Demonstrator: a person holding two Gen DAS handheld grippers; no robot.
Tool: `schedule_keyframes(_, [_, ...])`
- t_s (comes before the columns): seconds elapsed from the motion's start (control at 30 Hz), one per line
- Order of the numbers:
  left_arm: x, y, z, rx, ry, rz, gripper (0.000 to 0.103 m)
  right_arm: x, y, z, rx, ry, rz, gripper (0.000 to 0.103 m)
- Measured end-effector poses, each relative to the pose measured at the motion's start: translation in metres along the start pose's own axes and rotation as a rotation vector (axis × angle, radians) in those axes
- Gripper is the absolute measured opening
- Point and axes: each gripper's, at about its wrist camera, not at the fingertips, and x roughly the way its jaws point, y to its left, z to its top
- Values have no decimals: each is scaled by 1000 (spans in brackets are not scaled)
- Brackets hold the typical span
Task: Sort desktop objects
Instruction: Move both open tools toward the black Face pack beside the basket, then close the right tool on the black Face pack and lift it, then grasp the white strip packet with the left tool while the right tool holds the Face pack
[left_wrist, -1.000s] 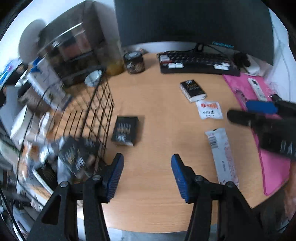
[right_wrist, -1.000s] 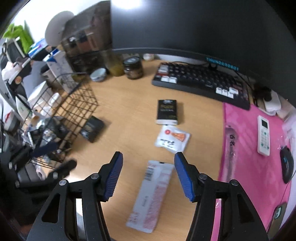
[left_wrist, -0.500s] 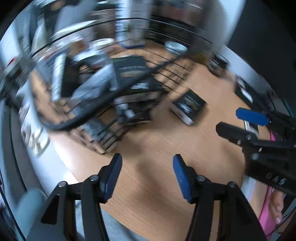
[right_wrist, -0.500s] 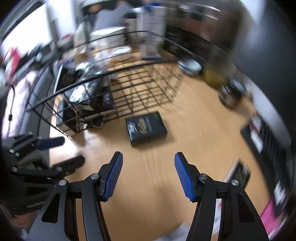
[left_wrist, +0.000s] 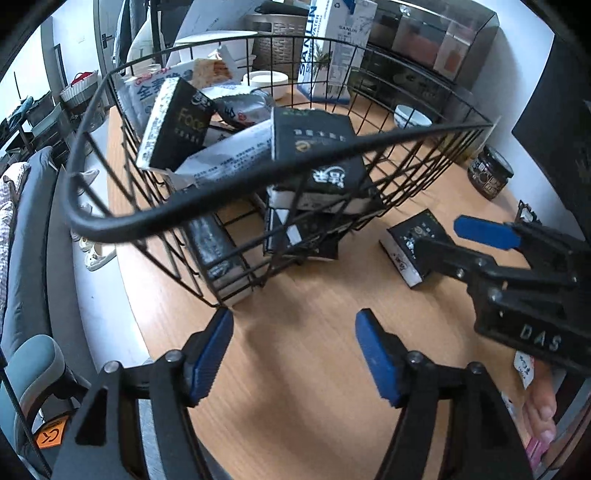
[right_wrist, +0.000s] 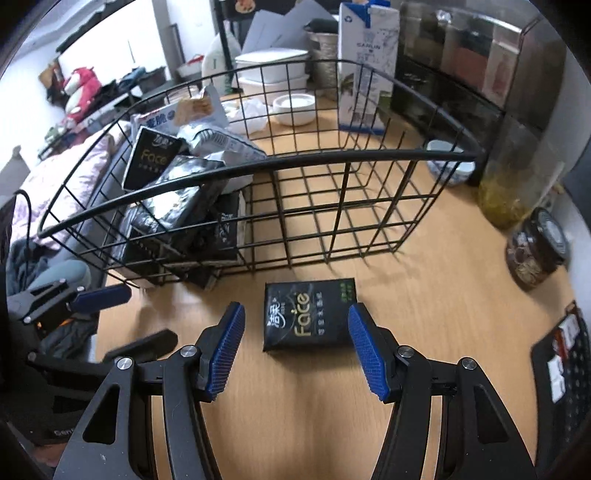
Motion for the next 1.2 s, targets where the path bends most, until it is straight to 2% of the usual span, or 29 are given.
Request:
schedule_keyframes(0.1, [1,1,0,2,5,-6,74,14,-3,2,-14,28,16,59])
schedule_keyframes(0.23, [7,1,0,9,24,-3,74,25,-2,2,-48,35,-53,66])
schedule_keyframes(0.4, [7,3,-3,22,35,-10,74,35,-9,1,-7,44,-40,68])
schedule_keyframes(0.5, [7,5,-2,31,44,-19,74,30,-17,2,42,28,-19,62])
schedule_keyframes(0.67, [4,3,-10,77,49,-32,75,10,-16,-2,63,40,-94,62])
schedule_keyframes(0.8, [-3,-8,-20,157,89,-94,75,-18,-10,-14,112,51,-155,62])
schedule_keyframes(1.0, [-17,-34,-47,323,145,-188,75,-70,-9,-69,408,128,-315,62])
schedule_keyframes(1.03, [-19,-38,-51,343,154,-202,75,-81,-7,-81,448,127,-370,62])
schedule_keyframes(1.1, [-23,-52,-62,407,177,-226,75,-107,-2,-108,523,132,-532,62])
schedule_keyframes(1.17, [-27,-68,-73,479,198,-244,75,-140,1,-146,674,136,-674,62])
schedule_keyframes(1.2, [-29,-77,-77,512,206,-253,75,-154,3,-162,746,114,-678,62])
